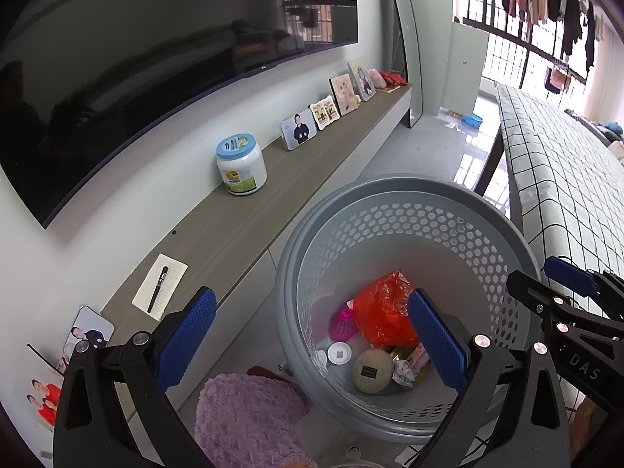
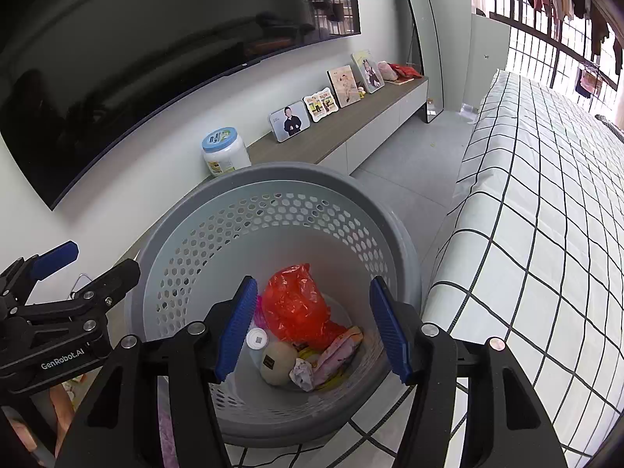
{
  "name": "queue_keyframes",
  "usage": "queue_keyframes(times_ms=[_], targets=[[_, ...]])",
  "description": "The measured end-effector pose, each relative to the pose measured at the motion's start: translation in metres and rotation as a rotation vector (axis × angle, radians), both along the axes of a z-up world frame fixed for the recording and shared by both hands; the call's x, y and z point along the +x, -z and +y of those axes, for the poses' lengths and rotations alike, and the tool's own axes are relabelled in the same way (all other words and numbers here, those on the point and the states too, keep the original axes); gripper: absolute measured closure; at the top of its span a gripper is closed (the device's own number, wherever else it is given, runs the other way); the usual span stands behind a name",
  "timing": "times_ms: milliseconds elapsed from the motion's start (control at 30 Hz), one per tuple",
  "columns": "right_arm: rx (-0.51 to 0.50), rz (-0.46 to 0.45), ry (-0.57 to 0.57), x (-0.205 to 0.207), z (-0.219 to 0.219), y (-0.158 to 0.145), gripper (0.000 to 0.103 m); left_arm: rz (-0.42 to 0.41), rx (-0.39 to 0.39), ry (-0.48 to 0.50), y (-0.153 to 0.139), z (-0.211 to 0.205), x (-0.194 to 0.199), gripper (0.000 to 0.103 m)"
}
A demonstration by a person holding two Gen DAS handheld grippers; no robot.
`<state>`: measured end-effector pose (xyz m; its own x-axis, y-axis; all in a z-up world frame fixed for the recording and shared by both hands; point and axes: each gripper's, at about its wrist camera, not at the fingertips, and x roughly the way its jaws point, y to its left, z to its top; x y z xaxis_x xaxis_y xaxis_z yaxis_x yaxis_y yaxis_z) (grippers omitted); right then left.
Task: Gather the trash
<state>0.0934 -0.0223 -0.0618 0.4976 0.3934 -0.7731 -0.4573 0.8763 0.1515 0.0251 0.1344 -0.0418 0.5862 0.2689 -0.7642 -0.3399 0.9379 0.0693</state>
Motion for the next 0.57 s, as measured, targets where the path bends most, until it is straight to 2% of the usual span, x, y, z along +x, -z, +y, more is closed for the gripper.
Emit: queue_keyframes(times_ms=[567], targets=[[-0.001, 0.0, 0.0, -0.0001, 0.0002, 0.0, 0.045, 0.003, -0.01, 0.004, 0.0, -0.0004, -0.0004, 0.006]])
